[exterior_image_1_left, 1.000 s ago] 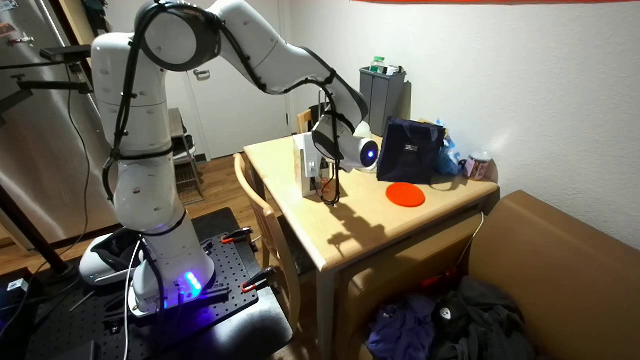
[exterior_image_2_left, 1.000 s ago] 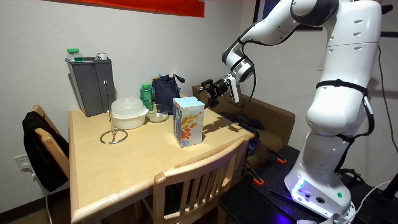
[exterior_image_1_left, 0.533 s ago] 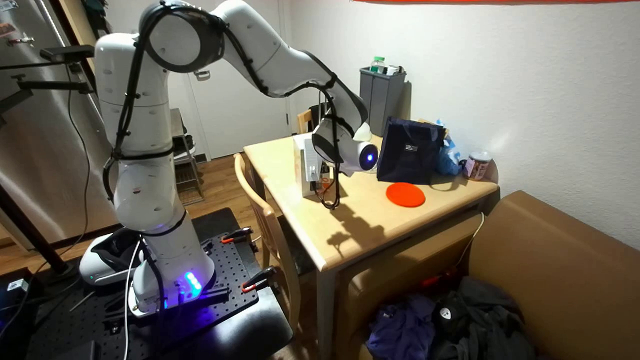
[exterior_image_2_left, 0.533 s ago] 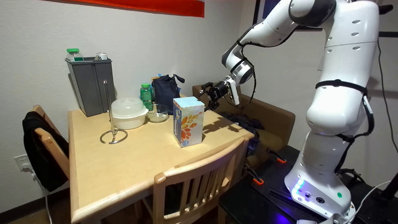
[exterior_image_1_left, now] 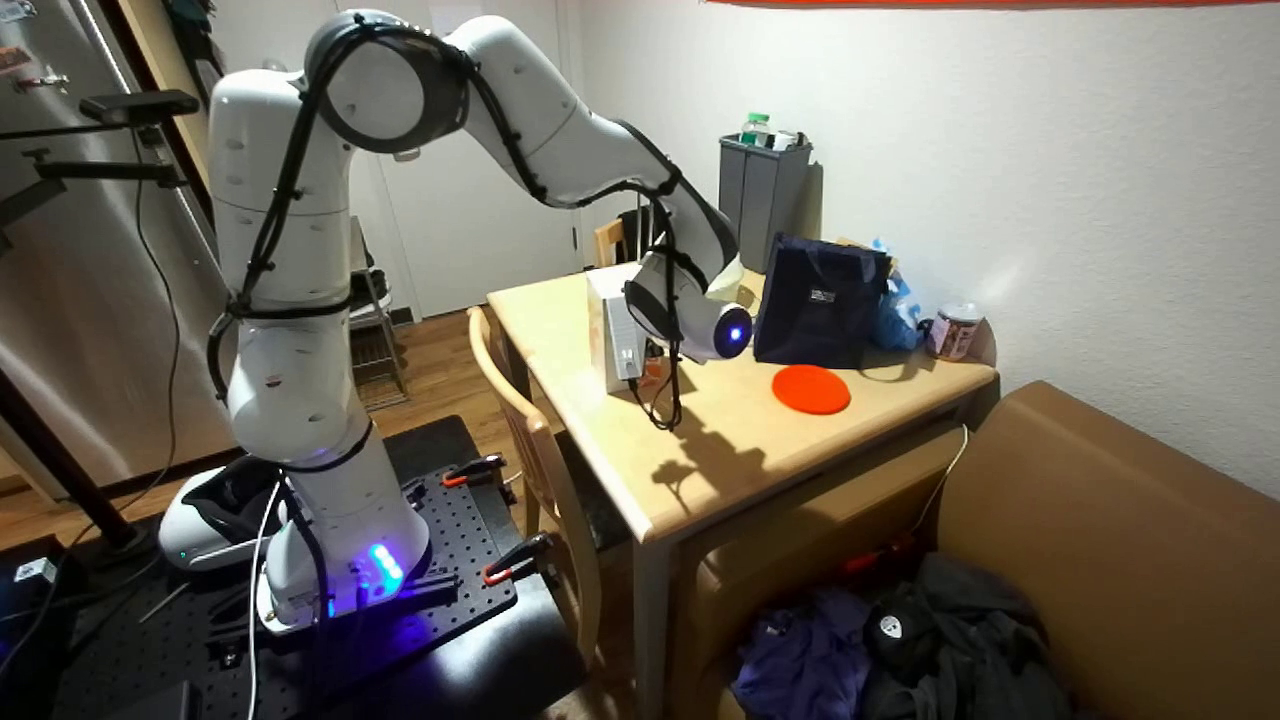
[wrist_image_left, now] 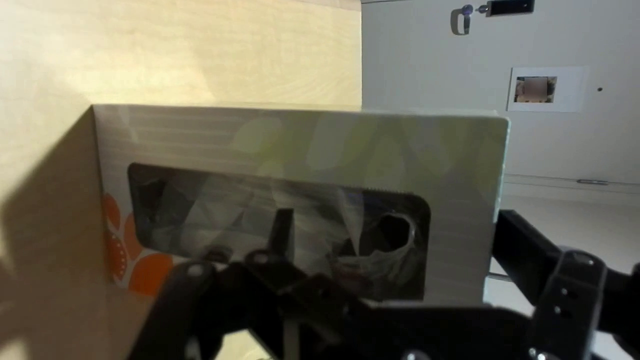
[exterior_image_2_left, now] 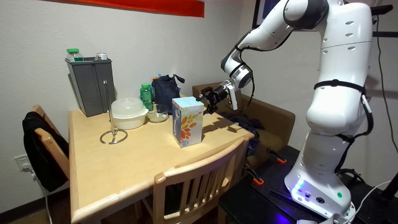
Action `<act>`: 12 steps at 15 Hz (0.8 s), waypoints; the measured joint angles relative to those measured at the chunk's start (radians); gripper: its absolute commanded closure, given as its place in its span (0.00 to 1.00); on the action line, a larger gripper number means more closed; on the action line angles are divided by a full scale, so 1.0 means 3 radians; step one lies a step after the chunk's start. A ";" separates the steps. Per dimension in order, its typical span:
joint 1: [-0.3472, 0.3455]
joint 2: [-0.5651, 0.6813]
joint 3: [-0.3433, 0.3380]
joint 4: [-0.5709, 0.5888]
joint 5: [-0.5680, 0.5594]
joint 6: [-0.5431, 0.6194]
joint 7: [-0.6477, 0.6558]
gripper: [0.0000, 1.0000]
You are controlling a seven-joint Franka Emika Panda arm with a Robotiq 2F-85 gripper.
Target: Place the tissue box upright on the table
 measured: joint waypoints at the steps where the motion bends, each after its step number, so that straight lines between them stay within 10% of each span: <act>1: 0.0001 0.0009 0.0010 0.0001 0.0063 0.0000 -0.0063 0.00; 12: 0.0013 0.0103 0.0058 -0.0021 0.0684 -0.0033 -0.0754 0.00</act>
